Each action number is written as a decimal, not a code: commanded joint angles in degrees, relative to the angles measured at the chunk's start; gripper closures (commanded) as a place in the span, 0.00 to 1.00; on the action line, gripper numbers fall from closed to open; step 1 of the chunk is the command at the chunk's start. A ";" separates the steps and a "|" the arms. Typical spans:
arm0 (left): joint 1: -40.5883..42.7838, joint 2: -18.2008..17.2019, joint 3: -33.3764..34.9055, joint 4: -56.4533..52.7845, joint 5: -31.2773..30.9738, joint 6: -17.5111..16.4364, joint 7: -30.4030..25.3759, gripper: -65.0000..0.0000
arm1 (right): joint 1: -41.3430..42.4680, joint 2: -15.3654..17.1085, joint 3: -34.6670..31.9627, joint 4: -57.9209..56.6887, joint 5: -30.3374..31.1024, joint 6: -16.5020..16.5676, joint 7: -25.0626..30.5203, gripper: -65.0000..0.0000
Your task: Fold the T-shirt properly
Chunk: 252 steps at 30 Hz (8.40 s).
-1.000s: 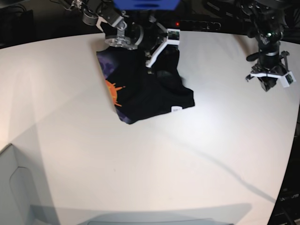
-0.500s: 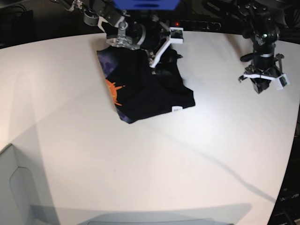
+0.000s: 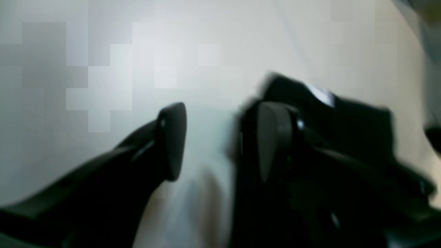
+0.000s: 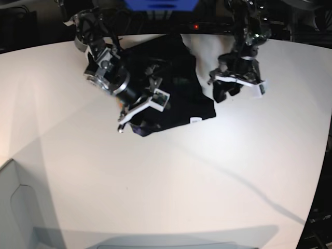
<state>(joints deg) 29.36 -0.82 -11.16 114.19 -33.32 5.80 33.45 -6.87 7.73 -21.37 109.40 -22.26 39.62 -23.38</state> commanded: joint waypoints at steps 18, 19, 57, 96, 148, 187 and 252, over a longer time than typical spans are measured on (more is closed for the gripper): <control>-20.27 0.07 16.21 -26.15 -0.83 -0.13 -0.97 0.50 | 3.84 -1.62 14.82 0.97 0.50 0.38 1.09 0.44; -21.85 0.07 17.00 -26.68 -0.92 -0.13 -0.97 0.50 | 4.19 -2.23 15.96 0.97 0.50 0.38 1.09 0.44; -26.24 -4.76 44.78 -15.51 10.51 14.20 -0.97 0.50 | -5.57 -15.86 27.21 -2.90 0.50 0.38 -9.37 0.44; -21.67 -8.02 35.20 -10.59 11.04 14.28 -0.88 0.50 | -2.84 -16.47 34.95 -2.28 4.81 0.38 -9.37 0.44; -7.78 -9.16 3.73 -5.22 -24.13 14.20 9.58 0.49 | -9.43 -16.73 34.60 5.80 4.81 0.38 -9.37 0.44; -34.33 -9.86 31.69 -29.14 -18.42 13.93 9.49 0.49 | -4.86 -16.73 46.73 5.89 4.81 0.38 -9.81 0.31; -47.87 1.30 19.55 -26.15 37.23 -19.21 19.25 0.33 | 7.62 -16.73 70.90 5.63 11.40 0.38 -9.90 0.32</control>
<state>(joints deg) -16.91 0.64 8.10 86.94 3.70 -13.65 53.43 0.38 -9.37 49.39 114.08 -11.49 40.25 -34.68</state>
